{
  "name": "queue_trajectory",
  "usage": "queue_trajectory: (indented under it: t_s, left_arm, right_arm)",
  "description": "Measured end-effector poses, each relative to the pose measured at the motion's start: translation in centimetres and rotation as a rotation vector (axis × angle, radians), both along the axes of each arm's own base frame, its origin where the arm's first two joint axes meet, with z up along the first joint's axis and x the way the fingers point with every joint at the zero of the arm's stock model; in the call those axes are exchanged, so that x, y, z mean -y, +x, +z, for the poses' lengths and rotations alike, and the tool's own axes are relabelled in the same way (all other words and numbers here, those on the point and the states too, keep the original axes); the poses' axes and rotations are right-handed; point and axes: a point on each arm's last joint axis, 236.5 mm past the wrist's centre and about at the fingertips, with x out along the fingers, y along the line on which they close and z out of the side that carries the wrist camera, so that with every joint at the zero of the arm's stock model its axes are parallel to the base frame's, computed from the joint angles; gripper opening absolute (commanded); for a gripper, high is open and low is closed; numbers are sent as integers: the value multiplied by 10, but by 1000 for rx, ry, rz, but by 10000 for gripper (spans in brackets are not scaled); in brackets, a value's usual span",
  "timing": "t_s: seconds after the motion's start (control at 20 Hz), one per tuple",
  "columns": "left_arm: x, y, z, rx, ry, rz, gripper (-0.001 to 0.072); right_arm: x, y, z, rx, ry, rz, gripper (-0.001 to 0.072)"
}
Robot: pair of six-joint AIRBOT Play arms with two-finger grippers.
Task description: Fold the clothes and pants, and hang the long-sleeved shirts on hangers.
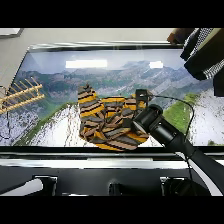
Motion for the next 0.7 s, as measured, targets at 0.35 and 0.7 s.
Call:
queue_trajectory:
  t_s: [0.35, 0.7]
  left_arm:
    - [174, -78, -36, -70, 20, -410, 19]
    - [268, -198, -100, -220, -13, -734, 18]
  right_arm:
    - [9, -1, 0, -5, -38, -6, 22]
    - [22, -1, 1, -6, -97, -9, 22]
